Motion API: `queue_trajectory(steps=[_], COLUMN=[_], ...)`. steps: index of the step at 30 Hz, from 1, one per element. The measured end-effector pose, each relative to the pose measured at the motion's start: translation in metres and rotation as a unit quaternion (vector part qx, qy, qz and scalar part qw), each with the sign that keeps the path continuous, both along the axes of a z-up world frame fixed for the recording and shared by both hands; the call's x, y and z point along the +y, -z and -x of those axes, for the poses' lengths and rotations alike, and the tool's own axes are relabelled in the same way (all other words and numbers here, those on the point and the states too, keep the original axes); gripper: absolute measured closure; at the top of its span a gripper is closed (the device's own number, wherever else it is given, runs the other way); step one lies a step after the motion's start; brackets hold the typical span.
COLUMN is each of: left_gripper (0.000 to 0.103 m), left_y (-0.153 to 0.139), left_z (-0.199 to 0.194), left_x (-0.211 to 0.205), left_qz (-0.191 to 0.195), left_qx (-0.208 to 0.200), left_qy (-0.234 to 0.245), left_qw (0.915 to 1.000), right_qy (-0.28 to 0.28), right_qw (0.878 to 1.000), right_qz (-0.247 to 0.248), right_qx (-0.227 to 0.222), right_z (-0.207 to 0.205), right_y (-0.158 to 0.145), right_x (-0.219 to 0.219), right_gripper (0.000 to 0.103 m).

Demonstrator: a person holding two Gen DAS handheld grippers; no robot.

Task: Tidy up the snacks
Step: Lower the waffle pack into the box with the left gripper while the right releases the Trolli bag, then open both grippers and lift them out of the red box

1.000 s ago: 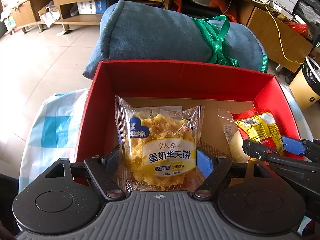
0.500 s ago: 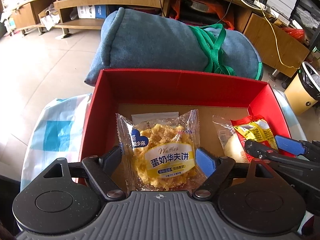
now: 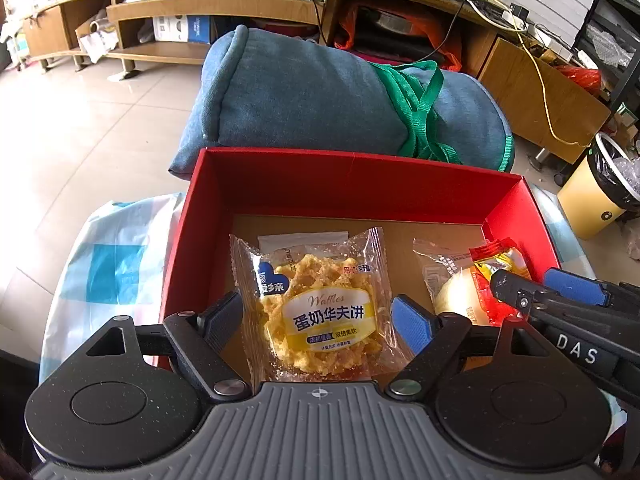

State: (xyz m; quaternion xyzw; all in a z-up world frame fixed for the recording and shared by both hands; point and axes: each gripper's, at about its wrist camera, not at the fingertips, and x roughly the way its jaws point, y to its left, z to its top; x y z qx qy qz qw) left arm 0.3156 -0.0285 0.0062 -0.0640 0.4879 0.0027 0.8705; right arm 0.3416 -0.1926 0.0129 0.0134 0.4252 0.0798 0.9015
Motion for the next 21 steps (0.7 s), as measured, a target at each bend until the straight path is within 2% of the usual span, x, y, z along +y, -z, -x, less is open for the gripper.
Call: queue_trajectory(steps=[21], left_gripper=[0.016], left_y=[-0.025], left_z=[0.030], left_x=[0.009], left_qz=[0.011], left_qx=[-0.031], left_qy=[0.003], left_qw=[0.9994], right_qy=[-0.020], right_qw=[1.000], right_qz=[-0.003], right_qx=[-0.016], right_z=[0.033], right_y=[-0.022], right_x=[0.010], right_gripper=[0.052])
